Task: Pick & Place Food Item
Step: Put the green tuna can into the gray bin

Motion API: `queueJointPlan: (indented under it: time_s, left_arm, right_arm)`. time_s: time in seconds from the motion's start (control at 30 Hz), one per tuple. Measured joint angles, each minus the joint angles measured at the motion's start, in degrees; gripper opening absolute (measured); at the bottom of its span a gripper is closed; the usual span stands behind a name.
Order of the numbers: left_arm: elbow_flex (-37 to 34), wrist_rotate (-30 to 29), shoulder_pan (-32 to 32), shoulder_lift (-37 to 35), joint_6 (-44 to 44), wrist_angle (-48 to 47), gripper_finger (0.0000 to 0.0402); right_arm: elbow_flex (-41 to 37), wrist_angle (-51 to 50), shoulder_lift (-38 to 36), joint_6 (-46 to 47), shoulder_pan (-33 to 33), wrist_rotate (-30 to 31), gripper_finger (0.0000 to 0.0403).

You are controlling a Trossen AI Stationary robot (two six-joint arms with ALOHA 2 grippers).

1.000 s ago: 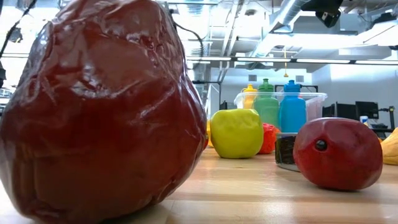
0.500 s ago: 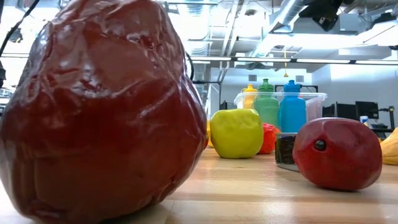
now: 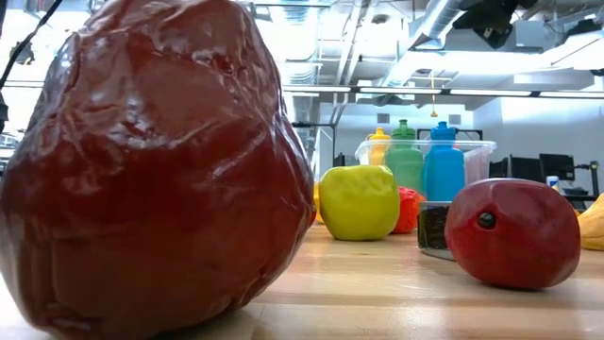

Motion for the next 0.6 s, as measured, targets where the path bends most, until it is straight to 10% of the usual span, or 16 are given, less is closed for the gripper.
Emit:
queueJointPlan:
  time_s: [0.6]
  left_arm:
    - [5.0,1.2,-3.0,1.5,-5.9,-10.5,0.0001]
  right_arm:
    - [0.0,0.1,0.0,0.0,0.0,0.0,0.0122]
